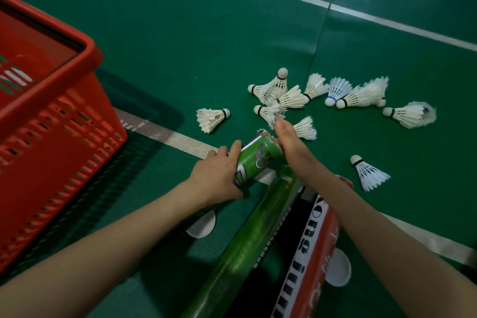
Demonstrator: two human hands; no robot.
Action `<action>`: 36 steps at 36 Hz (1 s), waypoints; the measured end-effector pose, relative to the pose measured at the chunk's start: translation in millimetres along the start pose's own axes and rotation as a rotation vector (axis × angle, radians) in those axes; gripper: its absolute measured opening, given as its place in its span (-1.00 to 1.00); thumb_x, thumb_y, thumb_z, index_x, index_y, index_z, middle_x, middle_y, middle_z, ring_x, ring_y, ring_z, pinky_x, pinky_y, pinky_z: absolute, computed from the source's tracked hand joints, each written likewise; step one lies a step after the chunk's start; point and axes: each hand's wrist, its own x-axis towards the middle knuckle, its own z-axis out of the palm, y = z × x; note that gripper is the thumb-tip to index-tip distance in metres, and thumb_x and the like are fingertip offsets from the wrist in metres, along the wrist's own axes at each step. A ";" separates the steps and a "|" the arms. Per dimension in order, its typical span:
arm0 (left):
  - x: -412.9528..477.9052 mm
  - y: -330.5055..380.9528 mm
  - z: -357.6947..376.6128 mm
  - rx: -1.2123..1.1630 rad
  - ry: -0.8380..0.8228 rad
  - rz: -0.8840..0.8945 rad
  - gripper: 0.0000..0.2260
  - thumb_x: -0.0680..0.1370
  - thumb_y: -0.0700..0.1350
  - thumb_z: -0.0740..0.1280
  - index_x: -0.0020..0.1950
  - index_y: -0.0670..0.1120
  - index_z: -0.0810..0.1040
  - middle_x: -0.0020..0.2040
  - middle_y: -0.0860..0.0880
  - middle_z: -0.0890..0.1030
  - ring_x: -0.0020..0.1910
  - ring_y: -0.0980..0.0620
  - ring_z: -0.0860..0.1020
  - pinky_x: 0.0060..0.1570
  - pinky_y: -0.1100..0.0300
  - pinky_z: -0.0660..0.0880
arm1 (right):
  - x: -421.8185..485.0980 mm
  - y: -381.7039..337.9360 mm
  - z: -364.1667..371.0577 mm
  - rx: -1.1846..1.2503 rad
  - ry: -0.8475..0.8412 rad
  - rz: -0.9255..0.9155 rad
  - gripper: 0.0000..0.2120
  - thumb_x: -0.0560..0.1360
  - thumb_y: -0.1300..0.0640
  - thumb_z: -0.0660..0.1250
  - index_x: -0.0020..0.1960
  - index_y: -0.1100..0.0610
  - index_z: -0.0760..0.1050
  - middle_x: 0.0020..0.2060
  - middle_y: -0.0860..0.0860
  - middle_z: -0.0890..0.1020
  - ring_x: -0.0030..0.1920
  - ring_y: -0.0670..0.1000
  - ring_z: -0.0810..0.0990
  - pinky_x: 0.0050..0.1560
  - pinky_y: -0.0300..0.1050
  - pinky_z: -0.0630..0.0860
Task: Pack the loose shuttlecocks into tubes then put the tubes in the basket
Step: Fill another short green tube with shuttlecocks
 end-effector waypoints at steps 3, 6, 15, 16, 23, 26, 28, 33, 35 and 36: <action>11.7 -9.0 -1.2 0.009 0.004 -0.046 -0.08 0.31 0.10 0.49 0.47 -0.02 -0.01 0.18 -0.11 0.39 0.13 -0.14 0.41 -0.11 0.02 0.44 | 17.4 1.9 -6.9 0.007 0.075 0.003 -0.59 0.64 -0.04 0.09 0.41 0.14 0.25 -0.10 -0.01 0.54 -0.10 -0.09 0.53 0.02 -0.15 0.49; 22.9 -20.1 -3.2 0.010 -0.004 -0.101 -0.06 0.30 0.11 0.50 0.48 -0.02 -0.03 0.20 -0.13 0.40 0.14 -0.16 0.42 -0.03 -0.03 0.49 | 42.3 6.4 -17.0 -0.052 0.137 0.023 -0.72 0.62 0.08 0.19 0.30 0.11 0.39 -0.01 0.02 0.58 0.05 -0.02 0.56 0.19 -0.04 0.49; 38.1 -34.2 2.2 -0.029 -0.018 -0.167 -0.06 0.31 0.12 0.50 0.49 0.02 -0.03 0.22 -0.12 0.40 0.15 -0.15 0.42 0.00 -0.04 0.47 | 96.2 1.8 -16.3 -0.292 0.098 0.096 -0.55 0.61 0.05 0.19 0.47 0.02 0.25 0.29 0.11 0.46 0.24 0.11 0.49 0.28 0.00 0.39; 38.2 -34.8 3.1 -0.029 -0.017 -0.165 -0.06 0.31 0.12 0.50 0.49 0.03 -0.03 0.22 -0.12 0.40 0.15 -0.15 0.42 0.00 -0.03 0.47 | 98.2 3.5 -14.3 -0.286 0.088 0.112 -0.54 0.60 0.03 0.20 0.48 0.03 0.25 0.38 0.08 0.40 0.32 0.10 0.44 0.36 0.03 0.34; 28.6 -41.7 5.0 -0.060 -0.018 -0.142 -0.03 0.33 0.14 0.48 0.52 0.05 -0.10 0.21 -0.10 0.38 0.14 -0.12 0.40 -0.05 0.04 0.41 | 78.2 10.4 -10.8 -0.177 0.355 -0.069 -0.82 0.59 0.14 0.24 0.16 0.11 0.52 -0.12 -0.02 0.55 -0.29 -0.13 0.43 -0.33 -0.32 0.39; 19.6 -39.0 8.5 -0.066 -0.025 -0.119 -0.01 0.33 0.14 0.47 0.52 0.06 -0.13 0.23 -0.10 0.37 0.16 -0.13 0.39 -0.05 0.04 0.40 | 55.2 18.3 -17.9 -0.160 0.370 -0.202 -0.92 0.57 0.19 0.27 0.04 0.12 0.50 -0.22 -0.06 0.52 -0.30 -0.12 0.43 -0.28 -0.23 0.39; 13.9 -35.4 9.9 -0.070 -0.026 -0.092 -0.02 0.32 0.14 0.47 0.52 0.07 -0.13 0.22 -0.10 0.37 0.15 -0.13 0.38 -0.01 0.01 0.45 | 41.7 21.6 -24.2 -0.129 0.310 -0.207 -0.81 0.56 0.20 0.27 0.16 0.07 0.45 -0.13 -0.03 0.49 -0.26 -0.10 0.43 -0.21 -0.18 0.42; 0.7 -23.4 12.3 -0.082 -0.069 -0.002 0.01 0.31 0.12 0.48 0.51 0.10 -0.17 0.21 -0.09 0.36 0.16 -0.11 0.37 0.05 -0.06 0.48 | 12.7 16.7 -24.5 -0.112 0.128 -0.156 -0.54 0.59 0.19 0.22 0.43 -0.03 0.20 0.06 0.00 0.40 -0.23 -0.06 0.44 -0.16 -0.18 0.45; -4.2 -19.6 13.0 -0.090 -0.068 0.025 0.01 0.30 0.11 0.48 0.50 0.12 -0.17 0.19 -0.08 0.36 0.15 -0.10 0.36 0.04 -0.06 0.49 | 3.9 13.3 -20.3 -0.138 0.098 -0.164 -0.57 0.62 0.17 0.16 0.46 0.04 0.19 -0.15 -0.09 0.39 -0.36 -0.12 0.36 -0.32 -0.30 0.37; -6.5 -18.6 12.9 -0.093 -0.062 0.033 0.01 0.30 0.11 0.48 0.50 0.12 -0.17 0.19 -0.08 0.37 0.14 -0.10 0.36 0.04 -0.06 0.49 | 0.3 12.2 -18.5 -0.148 0.090 -0.160 -0.59 0.63 0.13 0.12 0.46 0.07 0.18 -0.28 -0.10 0.34 -0.41 -0.13 0.29 -0.35 -0.31 0.33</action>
